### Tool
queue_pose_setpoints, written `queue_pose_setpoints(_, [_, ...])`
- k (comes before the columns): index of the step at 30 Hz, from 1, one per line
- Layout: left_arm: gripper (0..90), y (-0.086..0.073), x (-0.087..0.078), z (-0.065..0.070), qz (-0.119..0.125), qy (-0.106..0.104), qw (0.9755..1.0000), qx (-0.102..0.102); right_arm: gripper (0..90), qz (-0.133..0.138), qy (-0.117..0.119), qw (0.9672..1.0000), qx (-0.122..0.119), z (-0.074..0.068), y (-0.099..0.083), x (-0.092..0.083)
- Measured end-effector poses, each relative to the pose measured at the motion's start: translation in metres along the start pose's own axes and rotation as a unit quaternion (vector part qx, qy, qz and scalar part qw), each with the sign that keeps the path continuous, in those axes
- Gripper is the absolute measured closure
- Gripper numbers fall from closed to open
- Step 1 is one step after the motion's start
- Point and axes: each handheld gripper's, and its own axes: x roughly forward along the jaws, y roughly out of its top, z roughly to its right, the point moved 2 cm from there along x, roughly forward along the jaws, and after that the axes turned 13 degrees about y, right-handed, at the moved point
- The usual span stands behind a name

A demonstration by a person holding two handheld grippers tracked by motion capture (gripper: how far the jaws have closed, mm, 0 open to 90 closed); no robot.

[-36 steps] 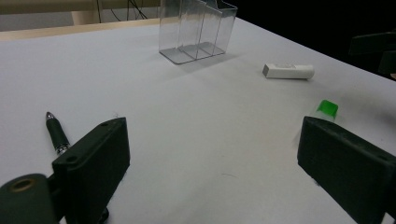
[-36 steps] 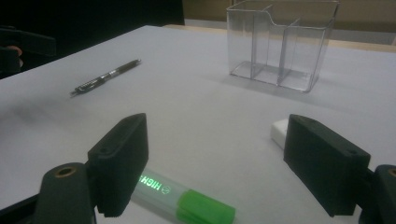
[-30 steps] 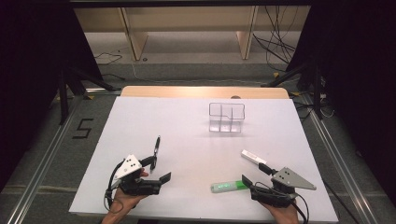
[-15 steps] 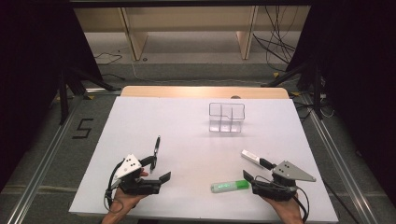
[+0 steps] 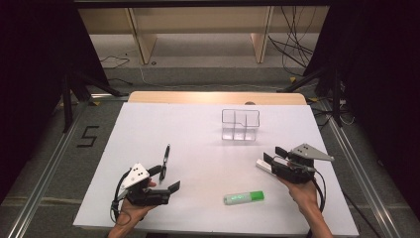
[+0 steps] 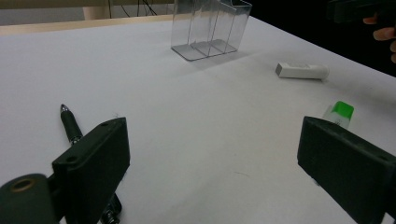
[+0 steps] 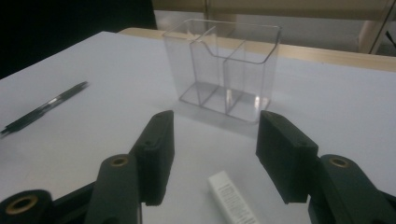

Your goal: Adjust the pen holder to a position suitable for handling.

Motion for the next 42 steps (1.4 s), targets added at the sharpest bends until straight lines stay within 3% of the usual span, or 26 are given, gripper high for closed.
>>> queue_pose_setpoints(7, [9.0,0.0,0.001,-0.001,-0.003,0.005,1.0,0.0,60.5,0.002,-0.021,0.9997,0.014,0.018,0.009,0.016])
queue_pose_setpoints(11, [9.0,0.0,0.0,-0.002,-0.004,0.008,1.0,-0.001,73.2,-0.006,-0.033,0.9992,0.021,0.033,0.015,0.03])
queue_pose_setpoints(15, [9.0,-0.001,0.001,-0.002,-0.005,0.009,0.9999,-0.002,76.1,-0.016,-0.039,0.9987,0.028,0.042,0.019,0.039])
queue_pose_setpoints(19, [9.0,-0.001,0.001,-0.002,-0.006,0.01,0.9999,-0.003,85.8,-0.029,-0.064,0.9965,0.046,0.059,0.025,0.058])
queue_pose_setpoints(22, [9.0,-0.001,0.001,-0.003,-0.007,0.012,0.9999,-0.003,90.0,-0.037,-0.071,0.9953,0.055,0.069,0.028,0.068])
queue_pose_setpoints(26, [9.0,-0.001,0.002,-0.003,-0.007,0.014,0.9999,-0.003,90.0,-0.048,-0.076,0.9942,0.06,0.076,0.031,0.079])
queue_pose_setpoints(31, [9.0,-0.001,0.002,-0.004,-0.009,0.016,0.9998,-0.005,90.0,-0.064,-0.069,0.9915,0.09,0.089,0.032,0.096])
queue_pose_setpoints(42, [9.1,-0.001,0.002,-0.004,-0.011,0.019,0.9998,-0.005,90.0,-0.084,-0.062,0.9897,0.098,0.093,0.037,0.117])
